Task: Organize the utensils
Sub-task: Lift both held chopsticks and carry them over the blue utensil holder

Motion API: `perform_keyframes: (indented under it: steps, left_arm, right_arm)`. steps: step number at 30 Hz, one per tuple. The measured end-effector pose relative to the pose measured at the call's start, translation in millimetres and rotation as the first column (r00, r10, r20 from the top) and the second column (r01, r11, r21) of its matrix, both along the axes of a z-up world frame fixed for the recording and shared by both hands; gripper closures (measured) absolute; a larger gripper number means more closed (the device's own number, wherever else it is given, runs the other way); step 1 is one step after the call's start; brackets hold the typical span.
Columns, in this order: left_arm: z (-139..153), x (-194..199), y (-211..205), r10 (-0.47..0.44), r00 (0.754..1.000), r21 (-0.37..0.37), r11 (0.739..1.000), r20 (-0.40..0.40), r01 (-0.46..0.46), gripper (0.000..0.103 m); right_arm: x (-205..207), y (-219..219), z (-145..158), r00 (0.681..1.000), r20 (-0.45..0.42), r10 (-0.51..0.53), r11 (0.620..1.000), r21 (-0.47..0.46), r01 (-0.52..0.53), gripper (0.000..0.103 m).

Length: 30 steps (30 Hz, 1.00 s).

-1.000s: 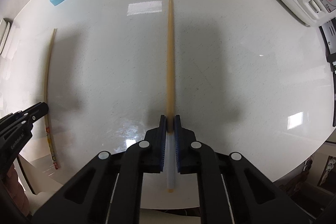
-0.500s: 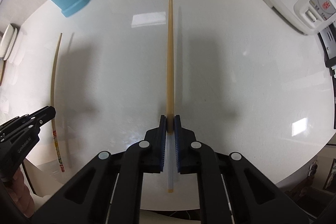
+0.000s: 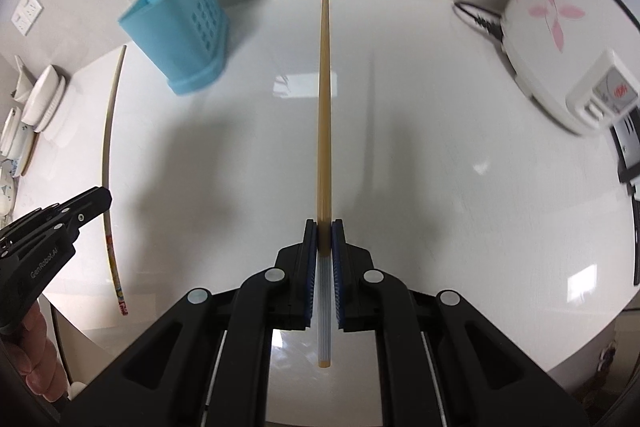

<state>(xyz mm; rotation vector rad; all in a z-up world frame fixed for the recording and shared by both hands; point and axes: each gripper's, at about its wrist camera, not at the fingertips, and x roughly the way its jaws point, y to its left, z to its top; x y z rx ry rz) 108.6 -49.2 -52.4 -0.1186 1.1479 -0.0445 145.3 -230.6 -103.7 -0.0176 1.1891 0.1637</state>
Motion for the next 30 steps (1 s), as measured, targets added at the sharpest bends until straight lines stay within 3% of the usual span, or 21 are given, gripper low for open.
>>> perform_keyframes:
  steps: [18, 30]
  left_arm:
    - [61.5, 39.3, 27.4, 0.044, 0.980, -0.019, 0.999, 0.192, -0.041, 0.097]
    - [103.7, 71.6, 41.3, 0.055, 0.938, -0.051, 0.998, 0.342, -0.040, 0.097]
  right_arm:
    - [40.7, 46.6, 66.2, 0.972, 0.231, 0.036, 0.996, 0.074, -0.055, 0.096]
    - [64.0, 69.0, 97.8, 0.938, 0.344, 0.037, 0.988, 0.130, -0.087, 0.096]
